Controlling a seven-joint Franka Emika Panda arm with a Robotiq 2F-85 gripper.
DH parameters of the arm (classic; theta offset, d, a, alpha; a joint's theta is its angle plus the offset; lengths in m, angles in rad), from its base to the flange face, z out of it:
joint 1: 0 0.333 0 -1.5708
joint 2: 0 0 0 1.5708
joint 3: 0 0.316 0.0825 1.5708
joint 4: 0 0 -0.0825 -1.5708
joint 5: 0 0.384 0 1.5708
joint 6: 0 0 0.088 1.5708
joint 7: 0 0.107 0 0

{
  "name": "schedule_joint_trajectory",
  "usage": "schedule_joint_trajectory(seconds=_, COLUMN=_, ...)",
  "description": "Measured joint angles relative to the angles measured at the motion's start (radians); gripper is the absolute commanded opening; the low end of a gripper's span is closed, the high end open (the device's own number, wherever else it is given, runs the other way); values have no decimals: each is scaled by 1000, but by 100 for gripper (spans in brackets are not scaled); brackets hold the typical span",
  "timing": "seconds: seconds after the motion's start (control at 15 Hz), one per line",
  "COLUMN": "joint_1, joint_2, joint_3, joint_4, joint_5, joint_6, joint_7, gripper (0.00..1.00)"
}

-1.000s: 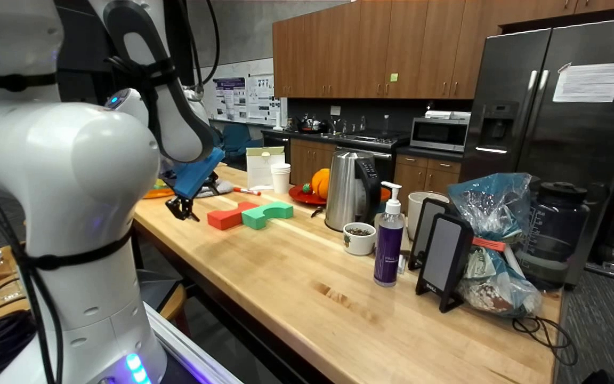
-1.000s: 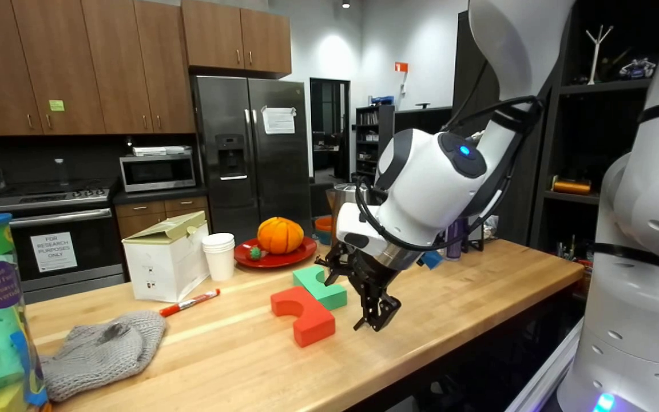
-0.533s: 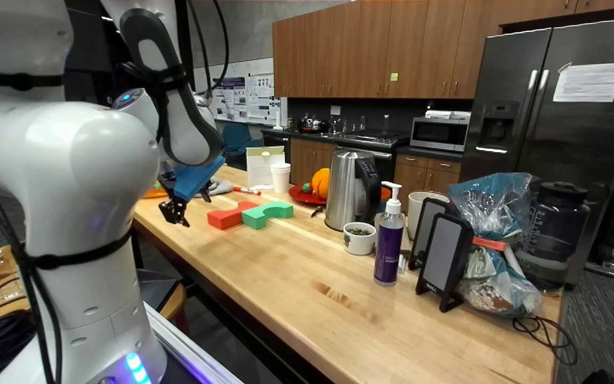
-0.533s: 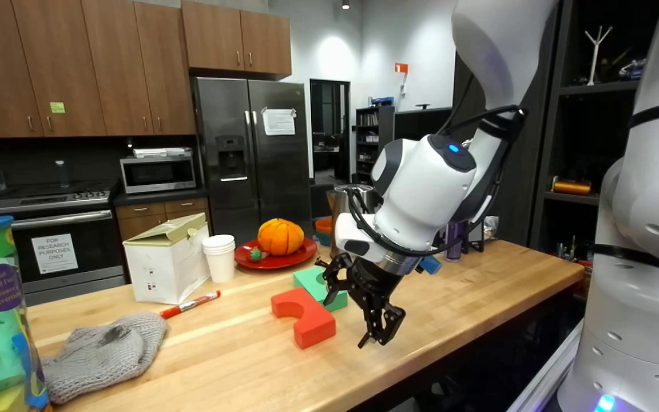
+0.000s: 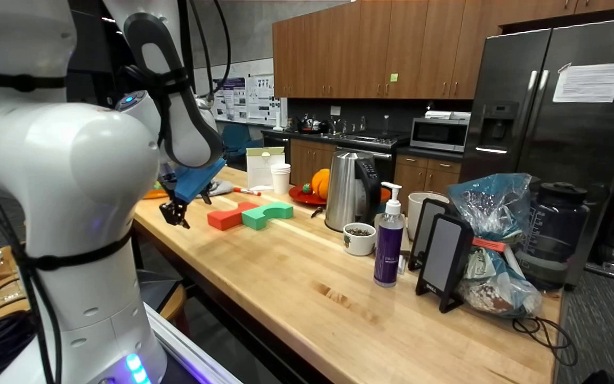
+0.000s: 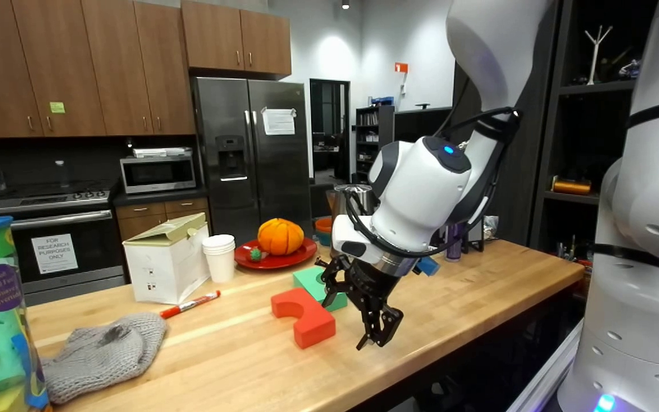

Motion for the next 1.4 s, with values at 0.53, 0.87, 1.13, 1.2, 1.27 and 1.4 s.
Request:
schedule_joint_trajectory(seconds=0.53, joint_1=-38, joint_2=58, joint_3=-26, joint_4=31, joint_5=46, joint_6=7, joint_7=-56, gripper=100)
schedule_joint_trajectory(seconds=0.87, joint_1=-51, joint_2=121, joint_3=-40, joint_4=77, joint_5=134, joint_6=39, joint_7=-173, gripper=100)
schedule_joint_trajectory(seconds=1.13, joint_1=-51, joint_2=155, joint_3=-41, joint_4=96, joint_5=248, joint_6=38, joint_7=-295, gripper=100)
schedule_joint_trajectory(seconds=1.2, joint_1=-51, joint_2=162, joint_3=-41, joint_4=99, joint_5=278, joint_6=37, joint_7=-325, gripper=100)
schedule_joint_trajectory(seconds=1.27, joint_1=-50, joint_2=170, joint_3=-41, joint_4=102, joint_5=310, joint_6=36, joint_7=-357, gripper=100)
schedule_joint_trajectory(seconds=1.4, joint_1=-48, joint_2=183, joint_3=-40, joint_4=107, joint_5=376, joint_6=32, joint_7=-422, gripper=100)
